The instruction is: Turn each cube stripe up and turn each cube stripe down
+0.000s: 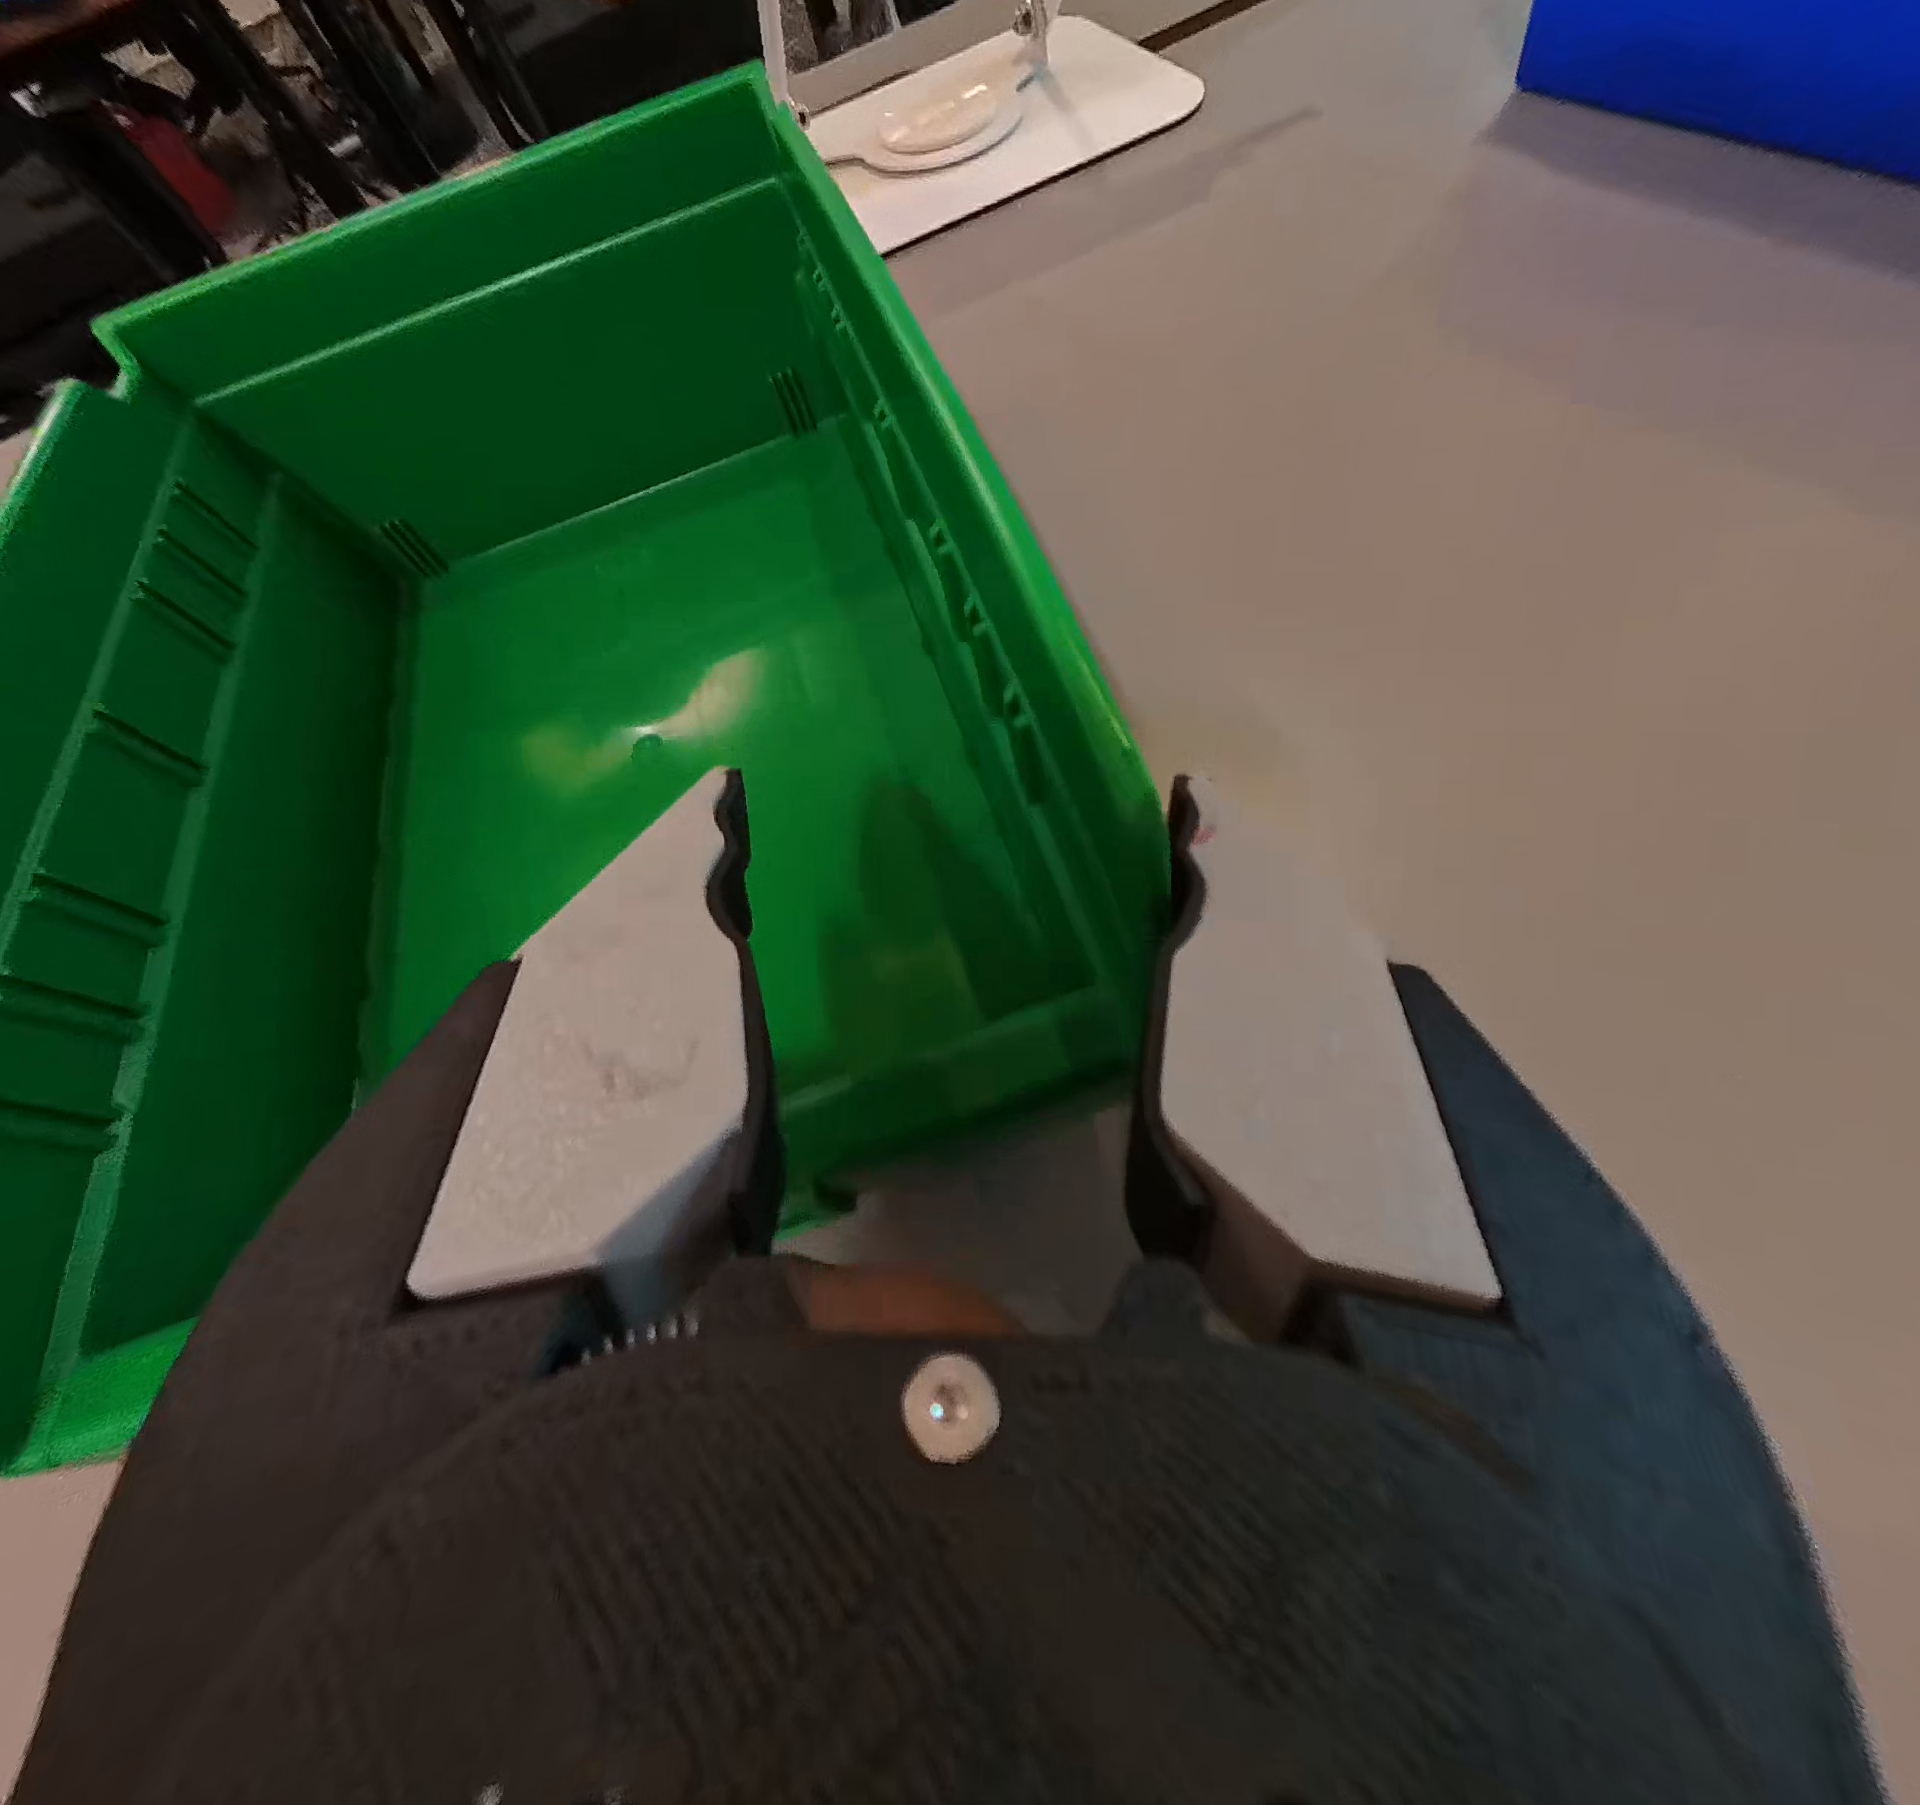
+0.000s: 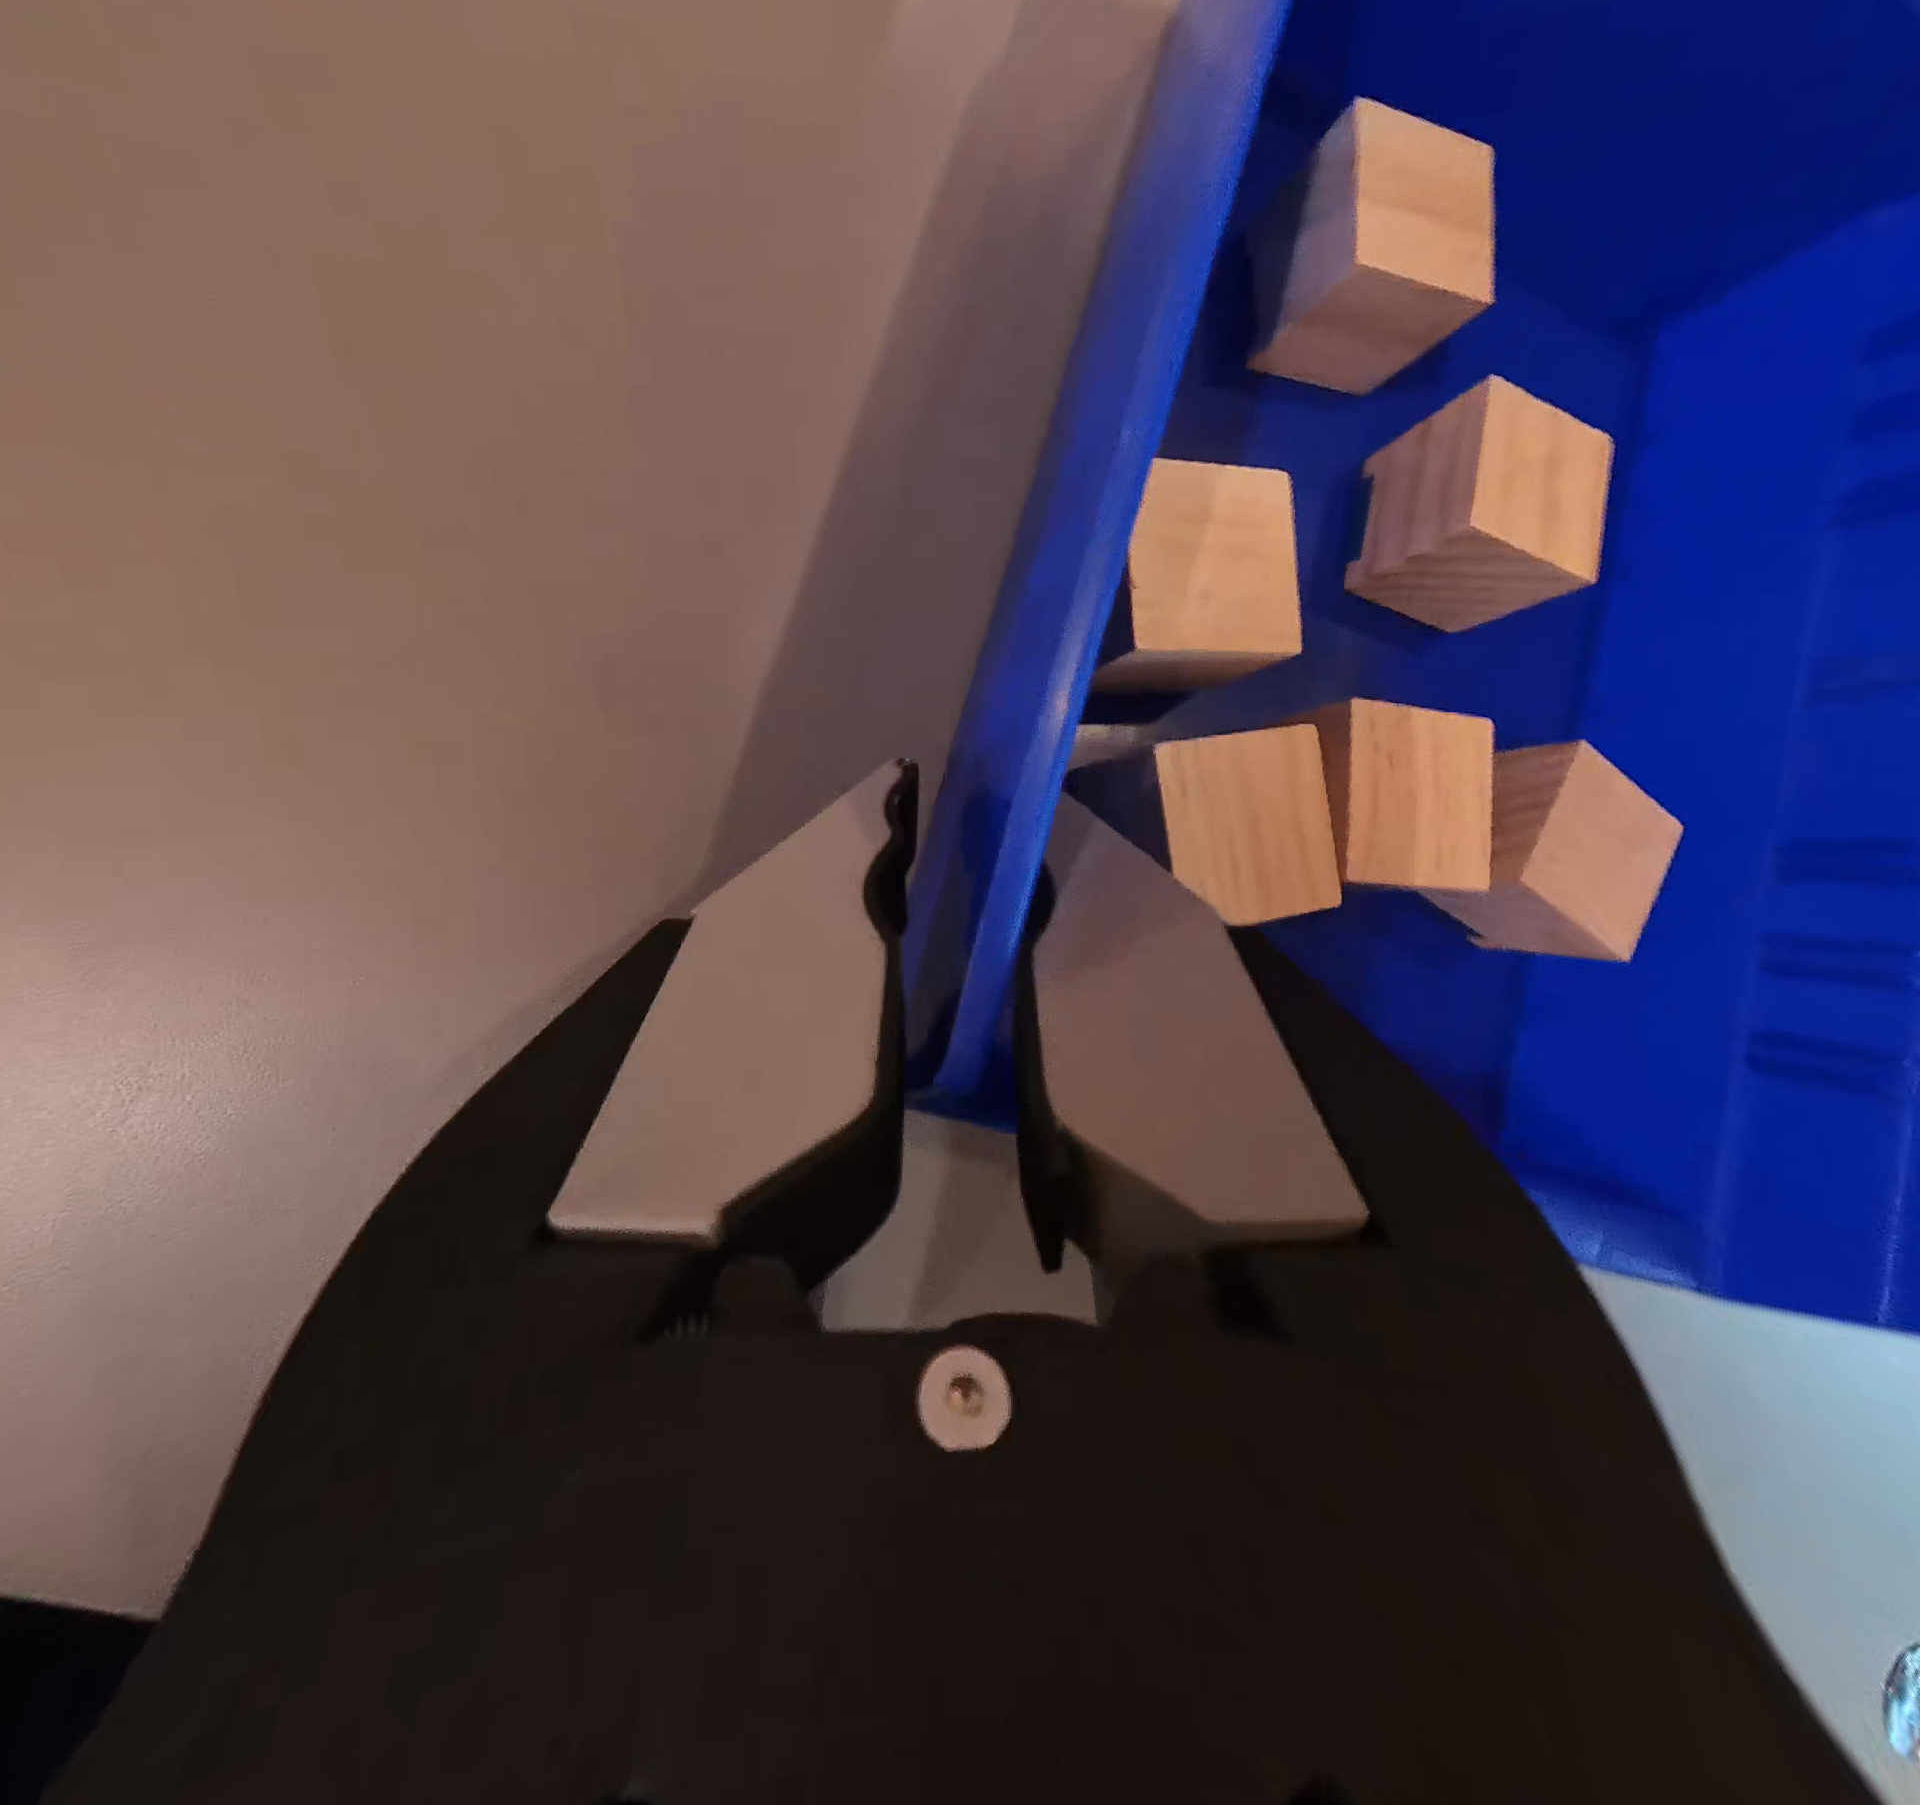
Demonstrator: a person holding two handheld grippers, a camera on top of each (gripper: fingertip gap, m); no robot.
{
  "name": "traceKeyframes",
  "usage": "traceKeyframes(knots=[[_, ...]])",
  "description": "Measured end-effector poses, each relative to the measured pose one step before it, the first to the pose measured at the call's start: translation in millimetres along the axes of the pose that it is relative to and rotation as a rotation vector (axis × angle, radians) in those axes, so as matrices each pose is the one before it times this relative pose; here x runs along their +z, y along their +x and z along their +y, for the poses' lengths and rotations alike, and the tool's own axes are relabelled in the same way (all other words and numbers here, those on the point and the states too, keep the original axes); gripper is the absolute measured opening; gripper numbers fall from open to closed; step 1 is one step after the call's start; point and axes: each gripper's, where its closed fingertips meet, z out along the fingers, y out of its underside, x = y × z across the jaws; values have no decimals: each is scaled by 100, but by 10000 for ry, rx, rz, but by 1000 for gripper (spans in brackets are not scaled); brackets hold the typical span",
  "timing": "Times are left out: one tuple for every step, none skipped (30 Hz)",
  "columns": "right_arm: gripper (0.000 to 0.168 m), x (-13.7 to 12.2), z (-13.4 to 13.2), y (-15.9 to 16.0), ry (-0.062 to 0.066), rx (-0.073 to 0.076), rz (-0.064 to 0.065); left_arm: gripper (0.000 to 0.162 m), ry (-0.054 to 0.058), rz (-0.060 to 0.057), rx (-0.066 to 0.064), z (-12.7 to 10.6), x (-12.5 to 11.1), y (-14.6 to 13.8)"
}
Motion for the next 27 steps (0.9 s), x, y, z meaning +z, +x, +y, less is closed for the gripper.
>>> traceKeyframes(knots=[[11,-222,103,82,85,82,135,79,98,-58,-43,137,-36,0],[10,-219,122,54,64,23,128,78,270,-125,-31,-126,-55,-74],[9,-236,141,55,15,8,126,76,339,-175,43,-238,-46,-60],[7,-270,101,17,3,20,81,70,316,-197,140,-230,-22,-3],[5,-285,31,-37,36,44,12,59,230,-230,213,-159,-38,40],[4,-262,-36,-92,78,9,-25,46,112,-282,249,-60,-30,-14],[4,-133,55,-115,30,-2,-18,32,29,-261,235,24,1,-3],[4,-58,31,-86,26,-19,15,17,25,-137,223,21,26,76],[4,-37,8,-43,29,-10,19,6,-18,-134,131,56,55,-41],[4,-18,4,-29,22,18,-2,4,-62,-164,16,110,87,-296],[4,1,-5,-11,24,13,-13,3,-38,-37,-101,103,79,-303],[4,17,-5,-7,24,6,-19,3,-9,122,-170,76,54,-216],[4,3,-13,0,16,-7,-26,2,-20,133,-219,89,2,-246],[4,9,-9,-24,4,16,-39,2,-23,118,-214,90,-17,-286],[4,20,-55,-38,27,32,-59,2,-11,101,-198,42,-42,-304],[4,32,-104,-79,55,27,-64,2,-4,83,-171,18,-44,-297],[4,45,-146,-146,77,31,-67,2,-6,60,-92,-5,-71,-290],[5,51,-157,-172,61,20,-43,1,21,25,-36,-68,-94,-324],[6,49,-184,-226,55,7,-35,1,93,-11,-34,-191,-156,-352],[7,79,-248,-329,79,1,-34,1,107,9,-16,-278,-213,-296],[8,86,-295,-404,90,-16,-13,1,55,13,42,-281,-236,-231],[9,91,-317,-450,87,-44,25,1,111,13,-6,-380,-283,-176],[11,89,-365,-515,110,-56,28,2,188,26,-92,-538,-336,-136],[12,73,-388,-616,127,-53,-1,1,184,40,-248,-596,-365,-160],[14,62,-416,-690,151,-60,-44,1,142,46,-230,-581,-375,-197],[15,49,-404,-718,150,-25,-68,1,121,82,-101,-532,-393,-171],[16,37,-423,-744,163,16,-69,1,138,81,-15,-524,-449,-123]])
